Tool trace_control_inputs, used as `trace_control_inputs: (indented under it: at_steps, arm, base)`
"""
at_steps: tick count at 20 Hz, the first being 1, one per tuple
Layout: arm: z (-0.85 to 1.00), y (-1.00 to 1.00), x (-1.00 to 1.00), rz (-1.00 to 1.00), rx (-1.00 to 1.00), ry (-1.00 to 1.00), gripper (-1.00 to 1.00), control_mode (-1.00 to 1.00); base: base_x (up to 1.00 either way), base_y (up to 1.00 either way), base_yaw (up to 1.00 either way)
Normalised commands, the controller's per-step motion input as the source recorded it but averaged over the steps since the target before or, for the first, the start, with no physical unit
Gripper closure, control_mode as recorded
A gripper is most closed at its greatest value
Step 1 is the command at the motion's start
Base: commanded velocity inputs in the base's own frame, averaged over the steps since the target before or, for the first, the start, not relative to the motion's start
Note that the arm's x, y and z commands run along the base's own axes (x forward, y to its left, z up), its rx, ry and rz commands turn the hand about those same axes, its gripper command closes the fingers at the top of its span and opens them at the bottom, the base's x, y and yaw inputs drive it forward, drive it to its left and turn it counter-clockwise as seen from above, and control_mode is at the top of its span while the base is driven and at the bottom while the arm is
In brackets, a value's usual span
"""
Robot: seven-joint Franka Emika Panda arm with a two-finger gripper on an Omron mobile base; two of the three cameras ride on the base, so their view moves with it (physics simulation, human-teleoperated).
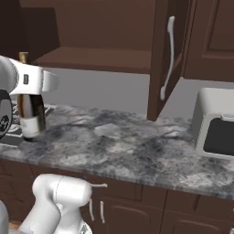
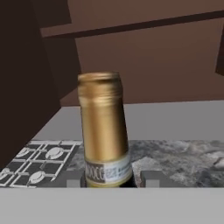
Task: Get the candle and the wine from the cabinet and move them to the dining counter.
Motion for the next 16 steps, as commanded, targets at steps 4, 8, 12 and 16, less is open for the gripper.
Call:
trace_control_inputs:
  at_steps: [4, 8, 12, 16]
  arm:
    - [0.0, 0.0, 0.0, 0.0, 0.0, 0.0, 1.0, 1.0]
    - [0.0, 0.0, 0.0, 0.0, 0.0, 0.0, 1.0, 1.0]
    - [0.0, 0.0, 0.0, 0.0, 0.0, 0.0, 1.0, 1.0]
    - [0.0, 0.0, 0.0, 0.0, 0.0, 0.0, 1.0, 1.0]
  base:
    - [-1.0, -0.17, 0.06]
    - [-0.87, 0.05, 0.64]
    - [-0.23, 0.0, 1.0]
    - [-0.16, 0.0, 1.0]
